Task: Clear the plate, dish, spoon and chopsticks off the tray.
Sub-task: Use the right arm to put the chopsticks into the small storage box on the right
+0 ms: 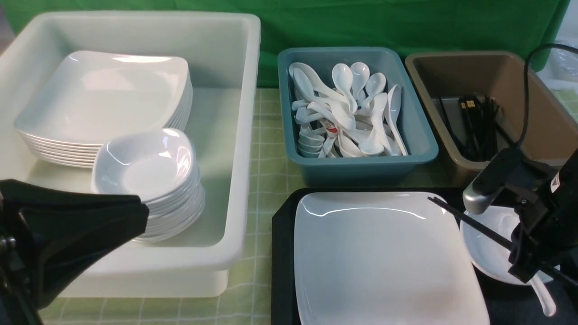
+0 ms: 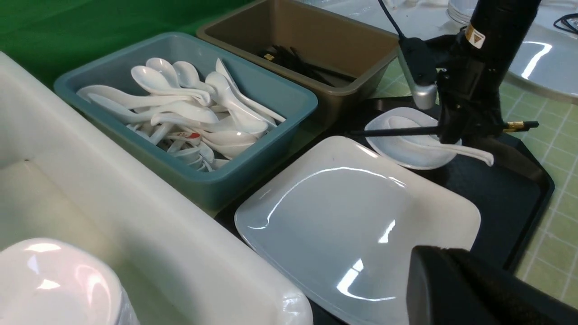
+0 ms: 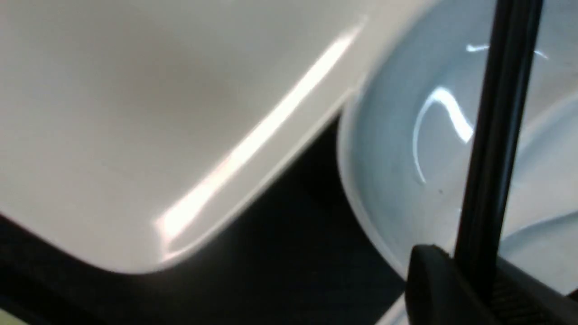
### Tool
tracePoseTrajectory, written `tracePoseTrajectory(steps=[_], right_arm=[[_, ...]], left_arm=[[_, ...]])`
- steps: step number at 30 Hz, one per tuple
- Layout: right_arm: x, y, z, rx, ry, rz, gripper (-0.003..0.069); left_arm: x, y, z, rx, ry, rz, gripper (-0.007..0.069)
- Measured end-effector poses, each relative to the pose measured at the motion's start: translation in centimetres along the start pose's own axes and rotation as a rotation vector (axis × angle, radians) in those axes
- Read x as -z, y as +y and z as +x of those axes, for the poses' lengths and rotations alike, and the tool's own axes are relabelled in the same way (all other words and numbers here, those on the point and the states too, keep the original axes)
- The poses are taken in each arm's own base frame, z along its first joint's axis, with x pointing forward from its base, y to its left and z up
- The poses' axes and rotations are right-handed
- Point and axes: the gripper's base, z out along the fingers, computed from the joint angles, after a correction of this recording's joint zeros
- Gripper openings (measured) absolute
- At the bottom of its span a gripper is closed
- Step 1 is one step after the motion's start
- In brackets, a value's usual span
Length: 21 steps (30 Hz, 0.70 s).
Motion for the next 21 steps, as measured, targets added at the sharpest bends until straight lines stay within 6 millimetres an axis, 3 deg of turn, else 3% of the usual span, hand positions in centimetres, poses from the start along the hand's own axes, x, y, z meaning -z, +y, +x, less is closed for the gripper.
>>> tracePoseTrajectory(steps=[4, 8, 9, 10, 11, 12, 13, 16, 19, 21], right_arm=[[3.7, 0.0, -2.6, -0.118, -0.268, -0.036, 0.007], [7.2, -4.4, -5.8, -0.399, -0.552, -0.064, 0.007], [7.7, -4.8, -6.1, -0.421, -0.577, -0.068, 0.007], [7.7, -7.2, -6.8, -0.513, -0.621, -0.079, 0.007], [7.7, -7.9, -7.1, -0.538, -0.632, -0.083, 0.007], [7.2, -11.9, -8.4, -0.668, -0.682, -0.098, 0.007], [6.5, -12.5, -8.5, -0.684, -0.673, -0.102, 0.007], [3.4, -17.4, -10.1, -0.814, -0.678, -0.11, 0.007], [0.5, -19.5, -10.8, -0.847, -0.642, -0.088, 0.0085], [-0.7, -20.0, -11.0, -0.842, -0.616, -0.067, 0.014]], left_arm=[[0.0, 0.4, -0.6, 0.004, -0.067, -0.041, 0.002], [0.1, 0.5, -0.9, 0.013, -0.103, -0.053, 0.002], [0.1, 0.5, -0.9, 0.015, -0.104, -0.052, 0.002], [0.1, 0.5, -1.0, 0.017, -0.107, -0.05, 0.002], [0.1, 0.5, -1.0, 0.017, -0.108, -0.051, 0.002], [0.1, 0.5, -1.0, 0.019, -0.109, -0.05, 0.002], [0.1, 0.5, -1.0, 0.019, -0.11, -0.05, 0.002], [0.1, 0.5, -1.0, 0.02, -0.111, -0.051, 0.002], [0.1, 0.5, -1.0, 0.02, -0.111, -0.051, 0.002], [0.1, 0.5, -1.0, 0.021, -0.112, -0.05, 0.002]])
